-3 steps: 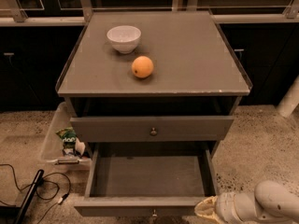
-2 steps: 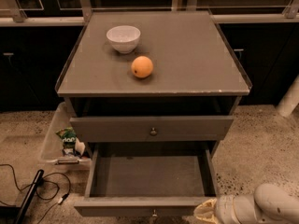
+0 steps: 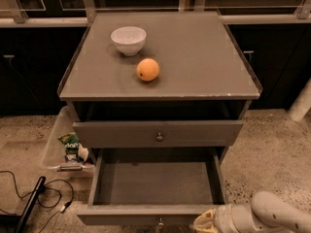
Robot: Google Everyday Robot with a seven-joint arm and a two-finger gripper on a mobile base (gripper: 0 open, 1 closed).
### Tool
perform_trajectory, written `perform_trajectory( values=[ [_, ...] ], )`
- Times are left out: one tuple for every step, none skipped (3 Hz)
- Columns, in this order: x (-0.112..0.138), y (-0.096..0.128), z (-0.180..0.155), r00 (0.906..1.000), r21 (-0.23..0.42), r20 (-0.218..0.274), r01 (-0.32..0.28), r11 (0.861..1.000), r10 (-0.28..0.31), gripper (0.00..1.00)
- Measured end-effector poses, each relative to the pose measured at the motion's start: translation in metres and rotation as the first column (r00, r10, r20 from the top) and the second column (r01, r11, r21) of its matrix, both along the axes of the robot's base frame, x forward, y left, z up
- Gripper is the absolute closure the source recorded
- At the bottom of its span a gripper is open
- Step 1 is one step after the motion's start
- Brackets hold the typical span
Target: Close middle drawer
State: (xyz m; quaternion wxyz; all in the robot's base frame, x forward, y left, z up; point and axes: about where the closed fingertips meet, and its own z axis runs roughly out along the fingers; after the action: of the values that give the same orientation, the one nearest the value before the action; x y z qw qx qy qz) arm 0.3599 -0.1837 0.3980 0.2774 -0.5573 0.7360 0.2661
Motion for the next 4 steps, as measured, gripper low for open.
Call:
perform_trajectory(
  values=[
    [-0.0004, 0.0019, -0.0013, 1.0, 0.003, -0.002, -0.003, 1.0, 0.003, 0.81],
    [-0.0004, 0.0019, -0.0013, 1.0, 0.003, -0.002, -0.003, 1.0, 0.003, 0.58],
    [-0.0004, 0.0019, -0.0013, 1.0, 0.003, -0.003, -0.003, 1.0, 0.003, 0.35],
    [-0.0003, 0.0019, -0.0014, 1.0, 0.003, -0.002, -0.003, 1.0, 0.003, 0.12]
  ],
)
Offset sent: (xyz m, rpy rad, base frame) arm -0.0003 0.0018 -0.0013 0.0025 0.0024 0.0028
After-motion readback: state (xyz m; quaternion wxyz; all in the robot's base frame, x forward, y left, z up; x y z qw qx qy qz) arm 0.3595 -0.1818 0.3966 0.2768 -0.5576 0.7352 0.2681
